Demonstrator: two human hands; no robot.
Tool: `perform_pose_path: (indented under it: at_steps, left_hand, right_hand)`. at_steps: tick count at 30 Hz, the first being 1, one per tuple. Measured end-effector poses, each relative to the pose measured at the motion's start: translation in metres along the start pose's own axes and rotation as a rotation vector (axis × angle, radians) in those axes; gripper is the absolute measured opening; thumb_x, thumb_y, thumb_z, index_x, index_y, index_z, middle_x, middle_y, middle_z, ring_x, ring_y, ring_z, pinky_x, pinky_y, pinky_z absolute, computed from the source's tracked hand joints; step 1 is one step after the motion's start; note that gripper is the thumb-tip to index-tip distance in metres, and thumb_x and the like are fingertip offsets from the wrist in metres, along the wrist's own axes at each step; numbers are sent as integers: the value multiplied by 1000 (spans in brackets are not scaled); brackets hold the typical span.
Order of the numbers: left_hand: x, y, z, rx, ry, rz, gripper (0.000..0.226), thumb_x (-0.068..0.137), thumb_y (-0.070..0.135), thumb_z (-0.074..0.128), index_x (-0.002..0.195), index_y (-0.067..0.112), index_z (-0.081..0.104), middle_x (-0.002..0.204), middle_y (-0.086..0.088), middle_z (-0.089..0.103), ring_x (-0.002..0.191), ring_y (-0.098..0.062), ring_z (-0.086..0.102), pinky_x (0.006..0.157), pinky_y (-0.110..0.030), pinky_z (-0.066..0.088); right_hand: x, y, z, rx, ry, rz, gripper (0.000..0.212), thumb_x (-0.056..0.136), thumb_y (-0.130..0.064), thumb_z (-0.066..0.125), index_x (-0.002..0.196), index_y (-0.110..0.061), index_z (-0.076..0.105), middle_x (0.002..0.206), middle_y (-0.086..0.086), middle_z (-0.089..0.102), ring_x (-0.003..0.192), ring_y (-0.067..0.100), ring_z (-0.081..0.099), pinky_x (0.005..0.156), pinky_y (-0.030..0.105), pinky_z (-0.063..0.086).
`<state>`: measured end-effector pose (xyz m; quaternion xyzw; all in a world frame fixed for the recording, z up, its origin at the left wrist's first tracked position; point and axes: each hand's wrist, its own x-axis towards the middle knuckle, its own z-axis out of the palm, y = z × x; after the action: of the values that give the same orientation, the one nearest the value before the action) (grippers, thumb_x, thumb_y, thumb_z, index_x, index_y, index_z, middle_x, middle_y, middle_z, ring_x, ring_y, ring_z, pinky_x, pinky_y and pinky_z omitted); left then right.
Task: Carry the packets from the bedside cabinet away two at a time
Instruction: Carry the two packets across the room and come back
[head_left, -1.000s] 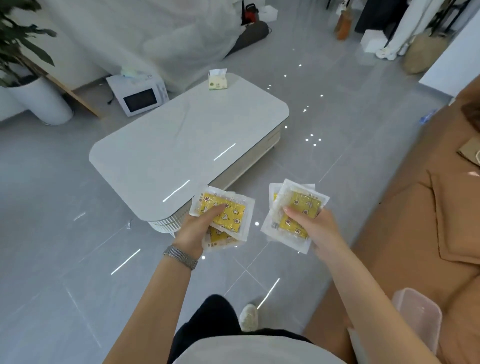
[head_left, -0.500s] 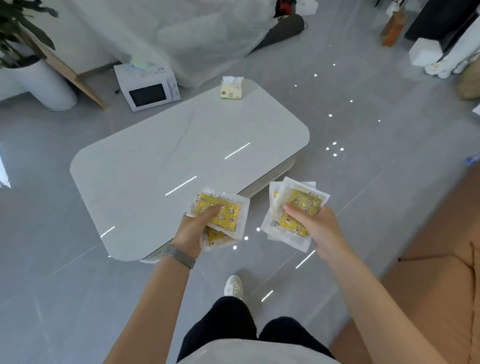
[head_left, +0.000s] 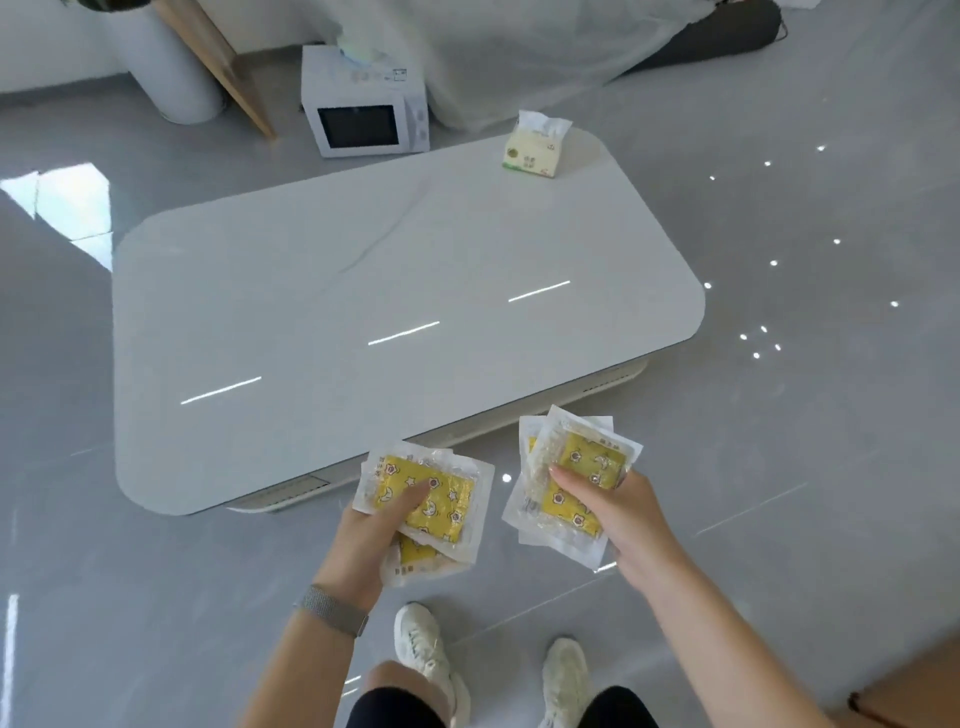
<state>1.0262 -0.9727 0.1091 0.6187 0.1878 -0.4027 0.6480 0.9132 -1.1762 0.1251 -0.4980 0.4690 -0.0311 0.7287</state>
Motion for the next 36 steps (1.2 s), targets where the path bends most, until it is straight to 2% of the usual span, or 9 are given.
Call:
perform_pose_path:
  at_steps: [7,11,14,16,20,26,30,34,36]
  left_hand:
    - [110,-80,2,97,32,3,16,86,9,68,102,8,67,94,-16,75,82,-34,73,68,-45,61]
    - [183,-102,-8,222,-15,89,16,85,16,72,100,10,69,93,-12,76,83,-32,74,75,-46,59]
    - [231,-109,-16,309,-71,129,28,78,23,80,101,11,69,95,-13,76,86,-33,73,77,-47,59]
    - [255,-119,-24,379,-103,141,21,84,20,74,102,11,69,94,-12,76,85,-33,73,75,-45,60]
    - [283,-145,-46,362,-50,145,22,86,19,71,106,8,69,92,-13,76,80,-31,74,71,-42,60]
    - [274,-165,-71,417,-32,140,21,85,24,72,100,8,74,92,-12,76,85,-32,74,79,-46,59]
    - [262,-159,-73,403,-24,179,20,86,25,71,99,10,74,90,-11,76,83,-31,74,80,-48,59]
    - [253,-153,-65,408,9,225,19,86,26,70,97,12,75,88,-9,77,81,-30,74,77,-46,60]
    - [250,-153,-62,392,11,241,18,85,27,70,96,13,75,88,-10,77,81,-31,74,79,-47,59]
  right_hand:
    - [139,89,-9,-25,-111,23,24,77,-13,78,100,-9,71,92,6,76,84,20,74,66,28,59]
    - [214,147,-2,-71,-158,-11,20,78,-13,79,97,-9,72,92,8,76,83,21,74,65,29,58]
    - [262,175,7,-79,-189,-53,19,78,-14,78,95,-9,73,91,8,76,82,22,74,64,29,57]
    - [288,192,15,-98,-230,-95,21,78,-14,79,97,-8,72,91,8,76,82,22,74,64,29,58]
    - [331,221,27,-131,-286,-152,25,77,-15,79,100,-8,71,92,8,76,85,22,74,72,32,59]
    - [363,262,44,-203,-359,-188,27,77,-14,80,102,-5,71,96,13,75,91,29,73,84,44,58]
    - [380,275,61,-404,-274,-328,19,74,-14,83,91,-11,73,84,4,76,76,16,73,63,26,56]
    - [408,282,70,-791,-205,-561,32,69,-31,83,96,-28,67,85,-13,71,77,-1,66,62,16,46]
    - [413,285,72,-880,-196,-593,37,68,-38,80,101,-30,64,90,-16,67,80,1,64,60,18,42]
